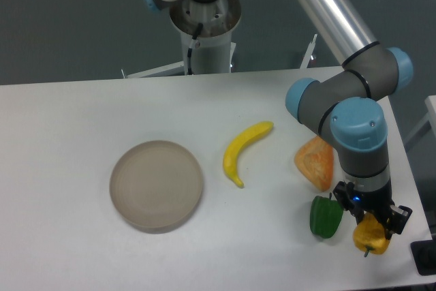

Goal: Place the yellow pepper on the plate
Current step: 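Hold the yellow pepper in the gripper beside the green pepper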

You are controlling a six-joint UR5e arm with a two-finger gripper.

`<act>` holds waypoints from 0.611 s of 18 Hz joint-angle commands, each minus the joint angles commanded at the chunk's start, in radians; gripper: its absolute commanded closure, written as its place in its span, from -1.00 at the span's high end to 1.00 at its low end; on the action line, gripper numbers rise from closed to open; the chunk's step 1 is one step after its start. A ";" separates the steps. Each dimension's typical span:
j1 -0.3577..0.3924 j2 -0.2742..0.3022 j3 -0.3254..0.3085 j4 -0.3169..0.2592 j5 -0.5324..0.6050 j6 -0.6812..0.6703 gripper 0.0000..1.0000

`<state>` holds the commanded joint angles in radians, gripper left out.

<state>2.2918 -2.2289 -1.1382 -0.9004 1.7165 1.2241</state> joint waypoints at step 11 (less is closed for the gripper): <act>-0.011 0.012 -0.003 -0.003 -0.002 -0.015 -0.11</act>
<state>2.2811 -2.2166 -1.1413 -0.9035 1.7150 1.2088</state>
